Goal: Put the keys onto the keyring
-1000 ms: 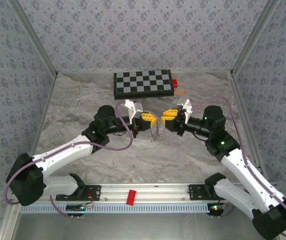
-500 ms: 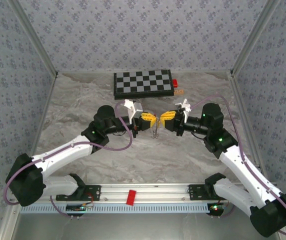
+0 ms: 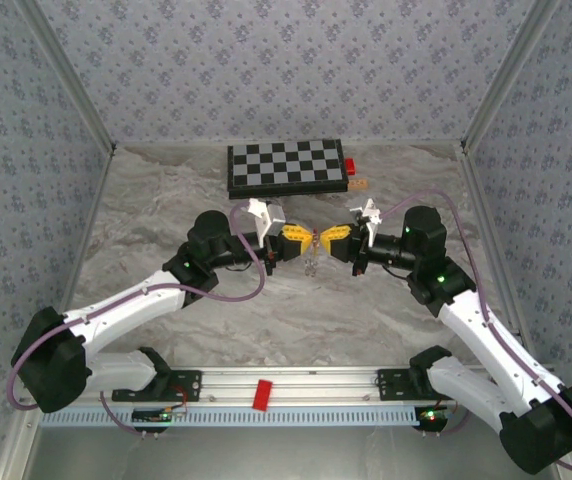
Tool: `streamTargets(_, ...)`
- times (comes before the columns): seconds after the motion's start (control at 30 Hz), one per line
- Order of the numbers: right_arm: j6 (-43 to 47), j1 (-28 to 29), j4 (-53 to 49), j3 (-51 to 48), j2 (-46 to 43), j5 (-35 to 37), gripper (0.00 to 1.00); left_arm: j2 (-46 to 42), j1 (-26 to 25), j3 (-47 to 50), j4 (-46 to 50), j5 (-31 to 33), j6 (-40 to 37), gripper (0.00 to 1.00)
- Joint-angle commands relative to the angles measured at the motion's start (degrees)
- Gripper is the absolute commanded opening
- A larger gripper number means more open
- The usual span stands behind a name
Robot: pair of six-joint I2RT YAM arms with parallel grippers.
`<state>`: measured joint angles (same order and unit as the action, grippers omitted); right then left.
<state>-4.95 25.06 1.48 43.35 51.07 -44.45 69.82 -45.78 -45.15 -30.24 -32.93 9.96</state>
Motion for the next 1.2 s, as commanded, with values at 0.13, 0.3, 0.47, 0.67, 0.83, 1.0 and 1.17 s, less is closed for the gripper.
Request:
streamTargets(0.13,0.4,0.0,-0.7,-1.1,1.3,-1.7,0.03,-1.7,-1.0,-0.8,-4.4,-0.3,0.2,0.0)
streamTargets(0.3,0.6,0.1,-1.2,-1.1,1.6,-1.2,0.12,-1.5,-1.1,-0.5,-5.3,0.0,0.7,0.0)
streamTargets(0.47,0.2,-0.3,-0.2,-2.4,-1.5,2.7,0.28,-1.9,-1.1,-0.1,-4.7,0.5,0.3,0.0)
streamTargets(0.67,-4.5,-1.3,8.7,-5.6,-4.3,1.4,0.35,-1.7,-1.1,0.0,-4.7,0.5,0.5,0.0)
streamTargets(0.83,-6.4,-0.9,12.0,-4.6,-1.6,-1.1,0.37,-1.7,-1.2,0.0,-4.9,0.4,0.6,0.0)
streamTargets(1.0,-6.2,0.7,13.4,-3.4,1.0,-2.3,0.33,-1.7,-1.2,0.0,-4.7,0.3,0.6,0.0)
streamTargets(1.17,-5.7,1.4,13.1,-2.7,2.5,-2.5,0.28,-1.7,-1.2,0.0,-4.6,0.1,0.7,0.0)
